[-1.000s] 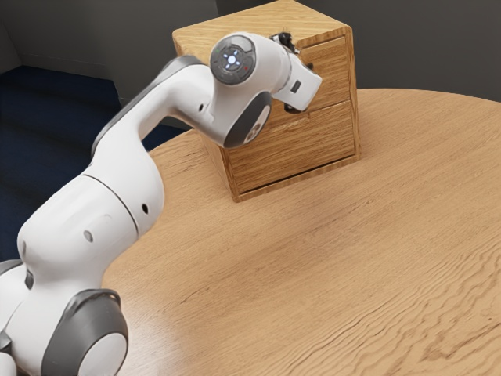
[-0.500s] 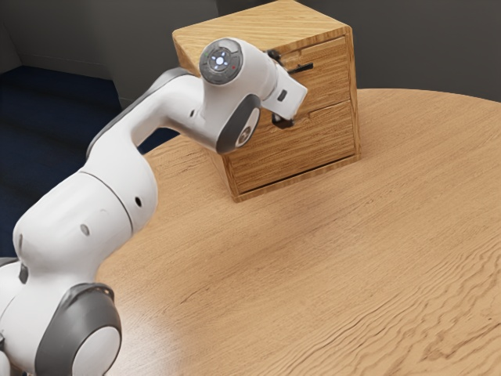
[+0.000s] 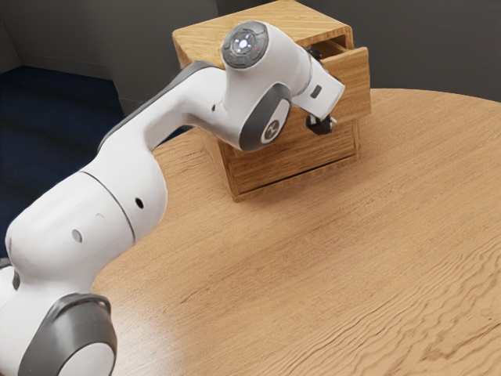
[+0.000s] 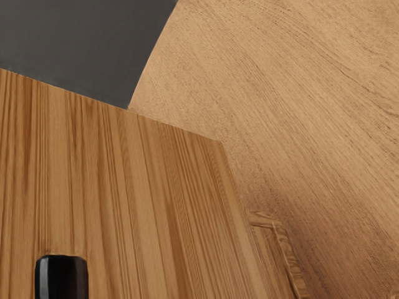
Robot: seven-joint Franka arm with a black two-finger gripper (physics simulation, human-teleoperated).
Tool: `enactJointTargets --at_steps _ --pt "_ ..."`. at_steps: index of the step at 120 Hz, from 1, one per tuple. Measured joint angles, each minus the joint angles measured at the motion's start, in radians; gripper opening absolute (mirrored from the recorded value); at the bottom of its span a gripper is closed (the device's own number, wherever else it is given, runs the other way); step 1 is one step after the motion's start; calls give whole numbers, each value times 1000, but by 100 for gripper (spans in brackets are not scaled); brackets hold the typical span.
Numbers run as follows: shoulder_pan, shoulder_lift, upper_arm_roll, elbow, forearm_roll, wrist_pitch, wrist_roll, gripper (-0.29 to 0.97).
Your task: Pull the drawer handle with one arm to open the drawer
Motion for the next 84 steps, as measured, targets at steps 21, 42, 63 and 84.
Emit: enactJointTargets --at_steps 21,42,63,84 --pt "-201 -92 -13 -37 14 -48 7 66" --pt "-227 -319 7 -33 102 -175 14 67" --pt "-186 -520 66 -33 98 -551 18 68" --pt "-234 -568 -64 -39 76 -839 23 68"
